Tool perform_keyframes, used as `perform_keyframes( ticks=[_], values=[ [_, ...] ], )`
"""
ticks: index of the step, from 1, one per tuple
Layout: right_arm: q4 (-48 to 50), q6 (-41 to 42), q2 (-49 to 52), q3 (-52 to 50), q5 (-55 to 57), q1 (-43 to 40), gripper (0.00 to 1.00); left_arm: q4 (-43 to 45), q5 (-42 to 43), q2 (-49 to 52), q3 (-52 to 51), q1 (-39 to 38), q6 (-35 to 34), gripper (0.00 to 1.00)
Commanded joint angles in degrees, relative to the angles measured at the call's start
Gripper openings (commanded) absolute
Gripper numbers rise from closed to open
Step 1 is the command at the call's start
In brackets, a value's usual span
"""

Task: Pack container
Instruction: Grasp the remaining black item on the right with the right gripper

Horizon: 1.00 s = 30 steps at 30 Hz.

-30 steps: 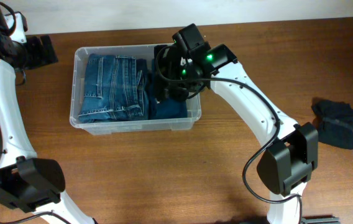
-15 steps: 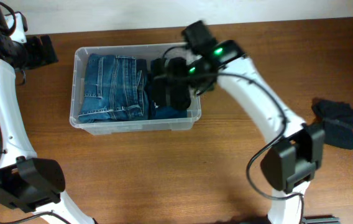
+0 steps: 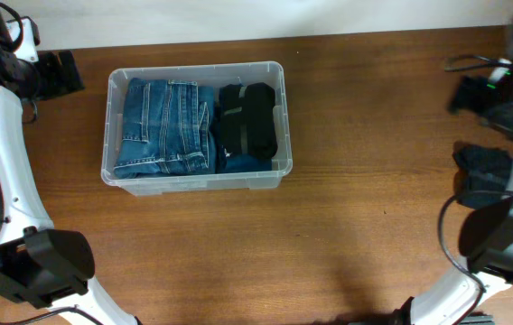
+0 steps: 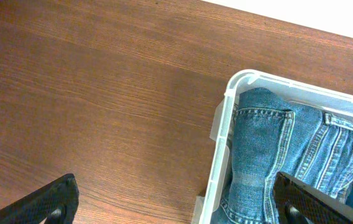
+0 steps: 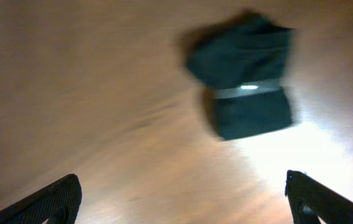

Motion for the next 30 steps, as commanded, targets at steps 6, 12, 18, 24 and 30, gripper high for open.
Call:
perform_keyframes(
  ticks=[6,12,18,24,30],
  values=[
    [6.47,-10.88,-0.74,-12.09,1.88,-13.7,0.98,1.53,0.0,0.24,-0.17,0.26,0.87,0.99],
    [20.59,-15.63,-0.44,-24.0,-2.34,-18.03,0.99,1.62,-0.26,0.24,-0.17,0.26,0.9,0.99],
    [30.95,-17.07,0.22,-33.53,-7.93,-18.38,0.99,1.79,-1.31,0.24,-0.17,0.26,0.9,0.99],
    [33.92,-16.92,1.2,-37.29,-7.91,-18.47,0.99,1.79,-1.84,0.24,-0.17,0.26,0.9,0.99],
    [35.23,-16.94,3.78,-38.4,-7.48,-18.53,0.99,1.79,-1.99,0.24,-0.17,0.26,0.92,0.99]
  ],
)
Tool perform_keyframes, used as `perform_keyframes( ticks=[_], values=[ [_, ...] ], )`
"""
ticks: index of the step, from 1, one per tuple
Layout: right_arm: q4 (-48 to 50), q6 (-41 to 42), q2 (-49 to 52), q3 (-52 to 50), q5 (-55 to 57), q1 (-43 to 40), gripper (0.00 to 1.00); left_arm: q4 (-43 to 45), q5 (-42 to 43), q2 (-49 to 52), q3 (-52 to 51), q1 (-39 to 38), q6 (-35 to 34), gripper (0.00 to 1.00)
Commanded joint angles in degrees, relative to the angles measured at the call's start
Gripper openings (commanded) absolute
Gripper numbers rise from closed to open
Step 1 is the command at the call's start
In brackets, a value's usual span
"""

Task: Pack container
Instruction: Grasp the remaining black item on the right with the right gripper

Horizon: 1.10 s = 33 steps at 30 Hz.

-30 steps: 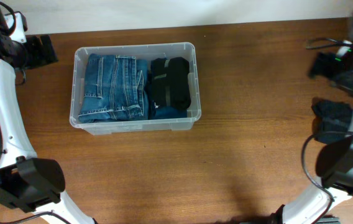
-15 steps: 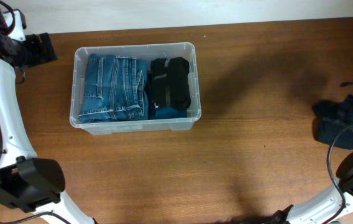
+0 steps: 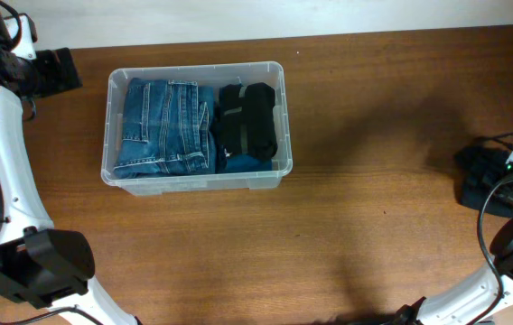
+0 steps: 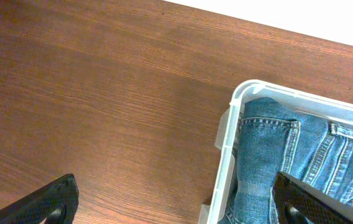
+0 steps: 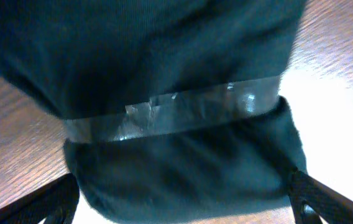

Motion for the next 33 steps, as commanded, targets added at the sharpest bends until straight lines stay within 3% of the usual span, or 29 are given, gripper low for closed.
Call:
perform_keyframes(
  ticks=[1,5,8,9,12,18,26,30,33],
  values=[
    [0.9,-0.48,2.6,-0.7,-0.13,-0.28,0.97,0.13,-0.9,0.24,-0.17,0.26,0.92,0.99],
    [0.94,-0.48,4.26,-0.7,-0.15,-0.26,0.78,0.15,-1.77,0.24,-0.17,0.26,0.92,0.99],
    [0.87,1.53,5.27,-0.72,-0.22,-0.26,0.48,0.15,-1.75,0.24,-0.17,0.26,0.92,0.99],
    [0.76,2.62,5.27,-0.72,-0.22,-0.26,0.29,0.15,-1.75,0.24,-0.17,0.26,0.92,0.99],
    [0.0,3.37,5.27,-0.72,-0.66,-0.11,0.04,0.15,-1.75,0.24,-0.2,0.26,0.92,0.99],
    [-3.65,4.98,5.18,1.22,-7.52,-0.11,0.04,0.17,-1.75,0.24,-0.17,0.26,0.9,0.99],
    [-15.87,3.5,2.84,16.55,-21.16,1.09,0.04,0.15,-1.73,0.24,-0.17,0.26,0.87,0.99],
    [-26.64,1.86,0.76,28.22,-22.25,6.54,0.04,0.15,-1.7,0.24,-0.17,0.26,0.87,0.99],
    [-31.06,1.95,-1.22,36.65,-25.55,15.72,0.04,0.15,-1.7,0.24,-0.17,0.26,0.87,0.99]
  ],
)
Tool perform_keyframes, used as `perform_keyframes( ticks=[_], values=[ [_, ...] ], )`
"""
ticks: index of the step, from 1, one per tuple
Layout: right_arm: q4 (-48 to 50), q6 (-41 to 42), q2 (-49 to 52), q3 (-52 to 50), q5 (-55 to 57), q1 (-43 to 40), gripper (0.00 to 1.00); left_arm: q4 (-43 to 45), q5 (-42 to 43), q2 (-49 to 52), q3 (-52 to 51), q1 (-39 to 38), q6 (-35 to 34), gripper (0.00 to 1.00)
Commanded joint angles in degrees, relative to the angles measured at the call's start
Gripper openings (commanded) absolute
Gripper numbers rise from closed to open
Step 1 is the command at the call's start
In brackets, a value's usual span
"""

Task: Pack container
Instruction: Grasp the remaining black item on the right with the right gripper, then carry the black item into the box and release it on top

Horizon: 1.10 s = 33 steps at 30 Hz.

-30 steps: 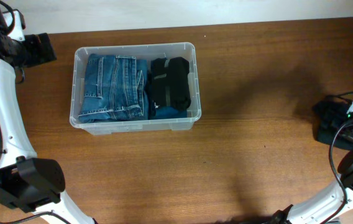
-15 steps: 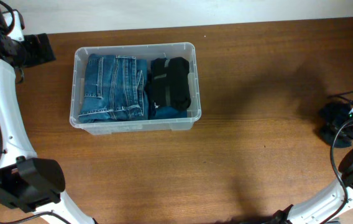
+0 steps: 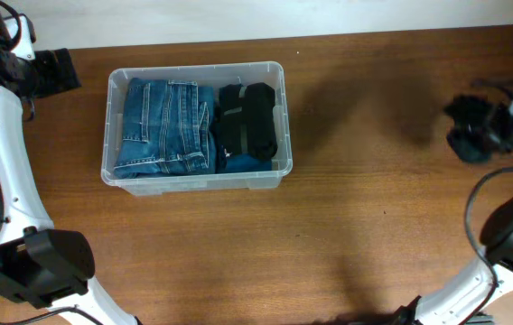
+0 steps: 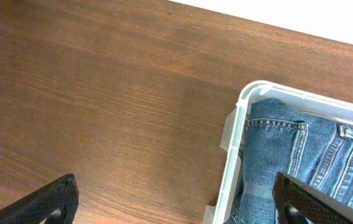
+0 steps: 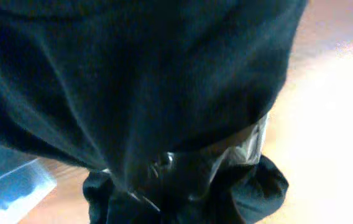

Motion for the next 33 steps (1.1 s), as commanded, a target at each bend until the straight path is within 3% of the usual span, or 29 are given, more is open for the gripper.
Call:
perform_keyframes(
  ticks=[1,6,10,15,20,30,32,33],
  values=[
    [-0.9,-0.24,-4.37,7.43,-5.55,10.49,0.04,0.11,-0.39,0.24,-0.17,0.24,0.87,0.99],
    [6.56,8.22,-4.24,9.86,-4.87,31.17,0.04,-0.11,-0.39,0.24,-0.17,0.24,0.87,0.99],
    [11.61,19.26,-3.56,9.86,10.73,47.87,0.04,-0.11,-0.42,0.24,-0.17,0.24,0.87,0.99],
    [13.9,24.22,-1.64,9.86,22.82,59.25,0.04,-0.13,-0.37,0.24,-0.17,0.24,0.87,0.99],
    [15.76,29.29,0.9,9.84,29.14,63.91,0.04,-0.76,-0.42,0.24,-0.17,0.24,0.87,0.99],
    [17.25,31.15,6.19,9.64,22.36,64.43,0.04,-0.74,-0.42,0.24,-0.17,0.24,0.87,0.99],
    [17.2,31.1,6.19,9.64,21.99,65.02,0.11,-0.72,-0.39,0.24,-0.17,0.24,0.87,0.99],
    [17.07,31.1,6.19,9.64,21.11,65.2,0.25,-0.72,-0.42,0.24,-0.17,0.24,0.87,0.99]
  ],
)
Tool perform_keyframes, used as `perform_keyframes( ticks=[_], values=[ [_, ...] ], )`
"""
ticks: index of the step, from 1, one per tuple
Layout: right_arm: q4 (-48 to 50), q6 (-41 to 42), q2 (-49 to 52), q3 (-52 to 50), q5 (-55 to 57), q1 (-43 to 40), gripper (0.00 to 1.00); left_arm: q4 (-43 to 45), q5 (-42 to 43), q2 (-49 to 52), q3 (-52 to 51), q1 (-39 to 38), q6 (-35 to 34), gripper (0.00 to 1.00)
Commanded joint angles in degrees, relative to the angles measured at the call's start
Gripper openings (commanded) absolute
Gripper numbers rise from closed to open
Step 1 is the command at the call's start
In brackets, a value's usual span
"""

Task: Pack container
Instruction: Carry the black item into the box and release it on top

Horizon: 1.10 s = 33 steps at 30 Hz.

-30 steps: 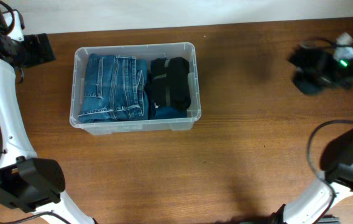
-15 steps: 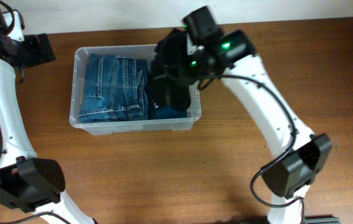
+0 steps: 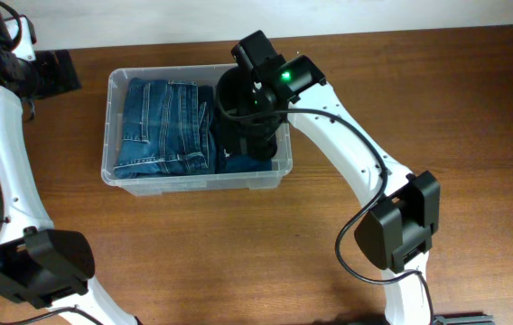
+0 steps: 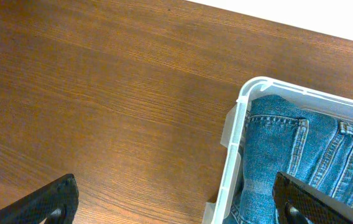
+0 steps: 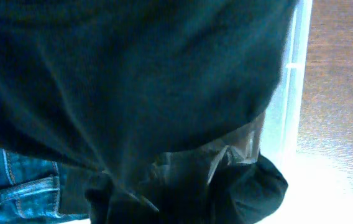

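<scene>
The clear plastic container (image 3: 112, 135) stands at the table's back left. Folded blue jeans (image 3: 166, 126) fill its left half and a black taped bundle (image 3: 255, 144) lies in its right half. My right gripper (image 3: 249, 95) hangs over that right half, shut on a dark cloth bundle (image 5: 133, 74) bound with clear tape. The bundle fills the right wrist view and hides the fingers; the container's rim (image 5: 291, 93) and the jeans (image 5: 15, 186) show past it. My left gripper (image 4: 176, 205) is open beside the container's corner (image 4: 251, 87), with nothing in it.
Brown wooden table (image 3: 401, 108) with a pale strip along the back edge. The right arm (image 3: 347, 153) stretches across the table from the front right to the container. The left arm runs down the left side.
My right gripper, which held the dark bundle at the table's far right, is now over the container's right half with it. The left gripper has hardly moved.
The dark bundle lay on the table at the far right with my right gripper open above it. Then the gripper was down at the bundle. Later it held the bundle off the table. Now the bundle hangs over the container's right half.
</scene>
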Motion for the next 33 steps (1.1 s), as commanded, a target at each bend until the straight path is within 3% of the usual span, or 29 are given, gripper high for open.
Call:
perform_keyframes(
  ticks=[1,3,9,17,23,25,27,30,33],
  values=[
    [0.15,0.28,0.09,0.55,-2.86,1.44,0.34,-0.09,-0.39,0.24,-0.17,0.26,0.87,0.99],
    [0.13,0.22,0.09,0.55,-3.02,1.95,0.45,-0.09,-0.37,0.24,-0.17,0.26,0.87,0.99],
    [1.33,-5.97,0.07,0.57,-4.26,2.54,0.53,-0.04,-0.39,0.24,-0.17,0.26,0.87,0.99],
    [7.8,-12.26,0.04,3.48,-4.17,2.47,0.88,-0.04,-0.37,0.24,-0.2,0.26,0.87,0.99],
    [12.96,-16.61,0.2,3.45,0.02,2.43,0.89,-0.04,-0.39,0.24,-0.17,0.26,0.87,0.99],
    [14.08,-16.76,0.61,3.43,1.68,2.43,0.83,-0.04,-0.37,0.24,-0.17,0.26,0.87,0.99],
    [14.67,-16.74,1.77,3.39,3.52,2.43,0.57,-0.04,-0.37,0.24,-0.17,0.26,0.87,0.99],
    [14.19,-16.52,5.81,3.39,4.22,2.32,0.04,-0.04,-0.39,0.24,-0.17,0.26,0.87,1.0],
    [11.28,-13.49,9.11,3.39,4.2,2.1,0.04,-0.04,-0.39,0.24,-0.17,0.26,0.87,0.99]
  ],
)
